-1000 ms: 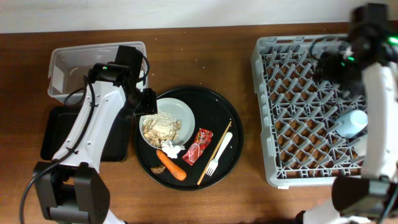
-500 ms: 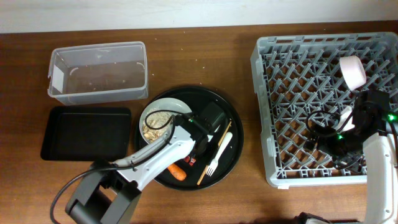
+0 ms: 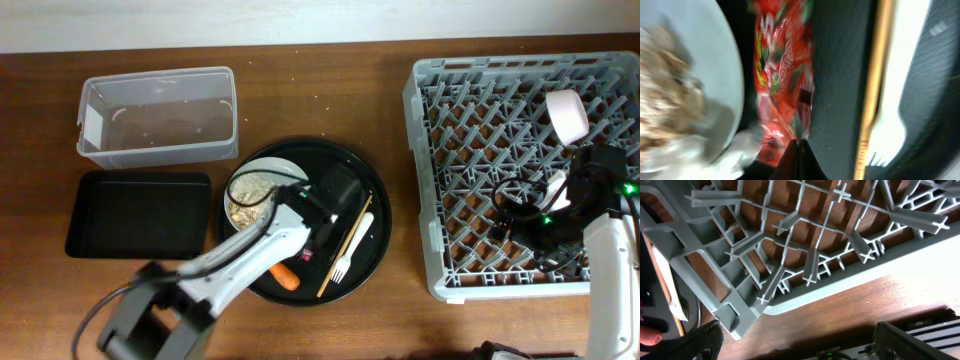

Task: Sort waste into correct bins and load items into the dishwasher rack
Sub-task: 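Pick the red snack wrapper with the left gripper and drop it in the clear bin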

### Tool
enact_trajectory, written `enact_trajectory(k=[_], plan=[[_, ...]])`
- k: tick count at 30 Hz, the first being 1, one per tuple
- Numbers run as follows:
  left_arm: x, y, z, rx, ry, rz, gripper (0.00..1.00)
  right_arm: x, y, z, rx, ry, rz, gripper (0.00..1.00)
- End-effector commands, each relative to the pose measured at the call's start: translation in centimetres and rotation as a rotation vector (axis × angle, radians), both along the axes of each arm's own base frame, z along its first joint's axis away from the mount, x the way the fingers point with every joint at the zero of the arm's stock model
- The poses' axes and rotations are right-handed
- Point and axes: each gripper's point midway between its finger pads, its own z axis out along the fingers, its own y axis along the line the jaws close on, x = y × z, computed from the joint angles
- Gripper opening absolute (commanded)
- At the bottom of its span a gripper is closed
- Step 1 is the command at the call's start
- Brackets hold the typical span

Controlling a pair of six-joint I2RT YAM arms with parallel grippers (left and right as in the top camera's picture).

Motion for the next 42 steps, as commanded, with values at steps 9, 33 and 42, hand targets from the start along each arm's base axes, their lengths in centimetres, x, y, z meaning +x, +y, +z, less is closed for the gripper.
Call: enact_trajectory(k=[9, 33, 42], plan=[[2.8, -0.6, 6.6, -0.207, -0.080, 0.105, 0.47, 0.1, 0.1, 0.1, 0.004, -0.015, 0.002, 0.99], [10.1, 8.5, 14.1, -0.095, -0.388, 0.353, 0.00, 0.2, 0.0, 0.1, 0.002, -0.018, 0.003, 0.99], [24.4, 21.8, 12.5, -0.172, -0.711, 0.729, 0.06, 0.2, 0.0, 0.1, 0.002, -0.018, 0.003, 0.99]])
